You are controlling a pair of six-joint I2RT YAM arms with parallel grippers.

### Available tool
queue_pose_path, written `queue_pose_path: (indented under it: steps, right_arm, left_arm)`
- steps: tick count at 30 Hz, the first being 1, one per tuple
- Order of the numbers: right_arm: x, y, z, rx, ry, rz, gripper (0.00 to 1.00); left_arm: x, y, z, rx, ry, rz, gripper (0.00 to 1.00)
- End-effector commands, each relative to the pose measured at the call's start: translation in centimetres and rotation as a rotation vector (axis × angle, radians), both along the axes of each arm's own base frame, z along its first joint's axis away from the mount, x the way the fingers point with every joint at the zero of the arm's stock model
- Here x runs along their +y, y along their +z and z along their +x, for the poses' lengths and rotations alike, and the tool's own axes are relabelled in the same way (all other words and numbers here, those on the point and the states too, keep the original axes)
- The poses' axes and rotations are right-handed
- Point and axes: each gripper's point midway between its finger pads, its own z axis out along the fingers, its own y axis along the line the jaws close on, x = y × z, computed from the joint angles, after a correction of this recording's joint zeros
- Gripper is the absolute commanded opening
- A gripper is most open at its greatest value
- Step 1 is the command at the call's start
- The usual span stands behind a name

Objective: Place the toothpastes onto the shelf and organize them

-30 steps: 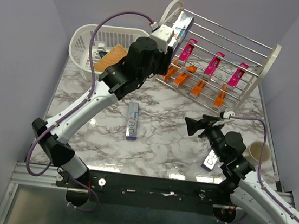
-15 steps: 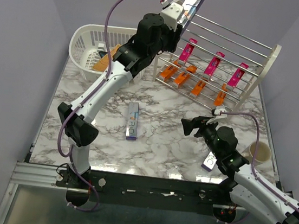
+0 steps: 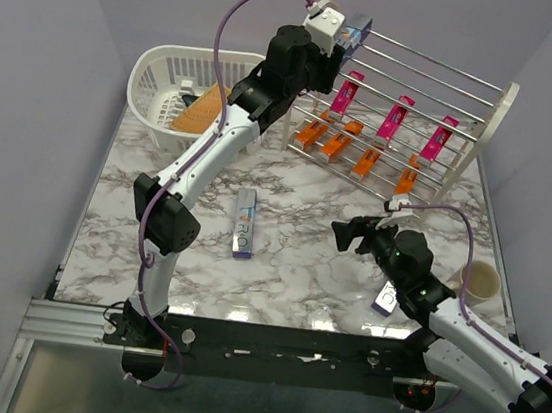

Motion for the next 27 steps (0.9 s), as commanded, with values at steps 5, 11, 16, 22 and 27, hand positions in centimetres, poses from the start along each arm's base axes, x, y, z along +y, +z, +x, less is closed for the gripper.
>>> queue_pose_path:
  steps: [5, 11, 16, 22, 27]
  right_arm:
    - [0.6, 1.7, 0.6, -0.036, 0.017, 0.007, 0.95]
    - [0.6, 1.7, 0.6, -0.034, 0.016, 0.007, 0.95]
    - [0.6, 1.6, 0.6, -0.031, 0.015, 0.001, 0.95]
    - [0.6, 1.4, 0.7, -0.025, 0.015, -0.005, 0.95]
    - [0.7, 1.3, 0.8, -0.022, 0.015, -0.009, 0.95]
  left_arm:
    - [0.0, 3.3, 0.7, -0.083, -0.009, -0.075, 0.66]
    - [-0.2, 3.3, 0.7, -0.083, -0.011, -0.095, 0.56]
    - [-0.4, 2.7, 1.2, -0.086, -0.006, -0.103, 0.54]
    - [-0.7, 2.6, 1.9, -0.097, 0.007, -0.126, 0.54]
    - [-0.7, 3.0, 2.4, -0.117, 0.017, -0.142, 0.54]
